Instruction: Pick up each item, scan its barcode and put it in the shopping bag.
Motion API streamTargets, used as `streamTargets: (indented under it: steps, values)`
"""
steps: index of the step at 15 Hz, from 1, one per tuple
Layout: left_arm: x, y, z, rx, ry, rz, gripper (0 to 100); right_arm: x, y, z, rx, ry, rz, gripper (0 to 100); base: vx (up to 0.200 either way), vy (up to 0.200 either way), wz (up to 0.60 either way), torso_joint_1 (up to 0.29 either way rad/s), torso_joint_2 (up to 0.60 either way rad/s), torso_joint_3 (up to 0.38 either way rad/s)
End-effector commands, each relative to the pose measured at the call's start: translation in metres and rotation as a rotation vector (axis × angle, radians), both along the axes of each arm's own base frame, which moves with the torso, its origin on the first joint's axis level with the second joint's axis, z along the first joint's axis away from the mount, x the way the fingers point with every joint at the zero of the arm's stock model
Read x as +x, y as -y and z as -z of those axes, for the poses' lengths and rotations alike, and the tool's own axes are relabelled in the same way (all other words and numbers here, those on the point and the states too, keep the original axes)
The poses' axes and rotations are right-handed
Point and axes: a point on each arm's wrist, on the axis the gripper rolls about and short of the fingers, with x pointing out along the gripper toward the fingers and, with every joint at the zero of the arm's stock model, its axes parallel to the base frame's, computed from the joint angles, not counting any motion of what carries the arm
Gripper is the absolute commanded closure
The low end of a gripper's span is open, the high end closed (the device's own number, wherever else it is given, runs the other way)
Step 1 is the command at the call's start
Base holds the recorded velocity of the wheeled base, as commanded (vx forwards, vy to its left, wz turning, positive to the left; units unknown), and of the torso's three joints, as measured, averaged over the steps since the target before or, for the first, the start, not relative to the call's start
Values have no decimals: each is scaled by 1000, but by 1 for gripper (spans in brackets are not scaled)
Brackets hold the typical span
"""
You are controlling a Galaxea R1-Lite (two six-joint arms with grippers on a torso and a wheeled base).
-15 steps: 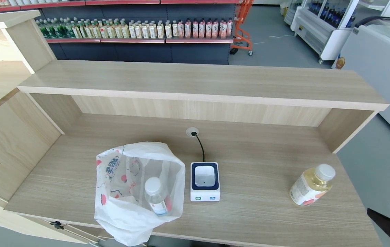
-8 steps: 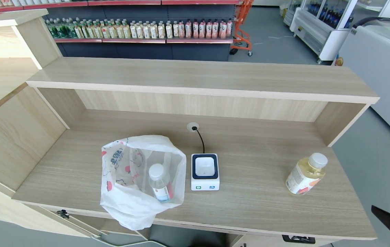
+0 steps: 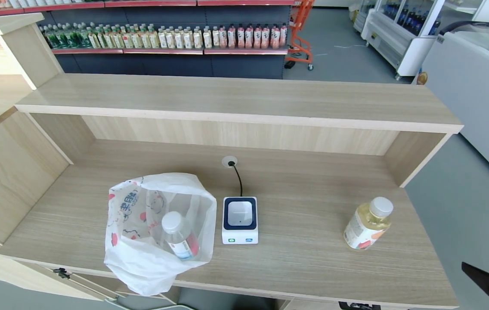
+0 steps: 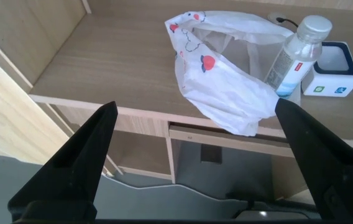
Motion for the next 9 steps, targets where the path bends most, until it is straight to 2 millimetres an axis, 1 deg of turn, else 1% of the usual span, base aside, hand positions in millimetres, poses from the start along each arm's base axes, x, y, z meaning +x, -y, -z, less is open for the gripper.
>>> streamTargets:
  steps: [1,5,8,9]
  values:
    - [0,0,0,0,1,0,0,14,3,8,18,-79,13,0,0,0,0,0,0,0]
    - [0,0,0,0,1,0,0,27,4,22,45,-190,-20,0,0,0,0,0,0,0]
    - [0,0,0,0,1,0,0,42,6,25,39,-181,-27,0,0,0,0,0,0,0]
    - [0,0,0,0,1,0,0,50,6,29,22,-155,-37,0,0,0,0,0,0,0]
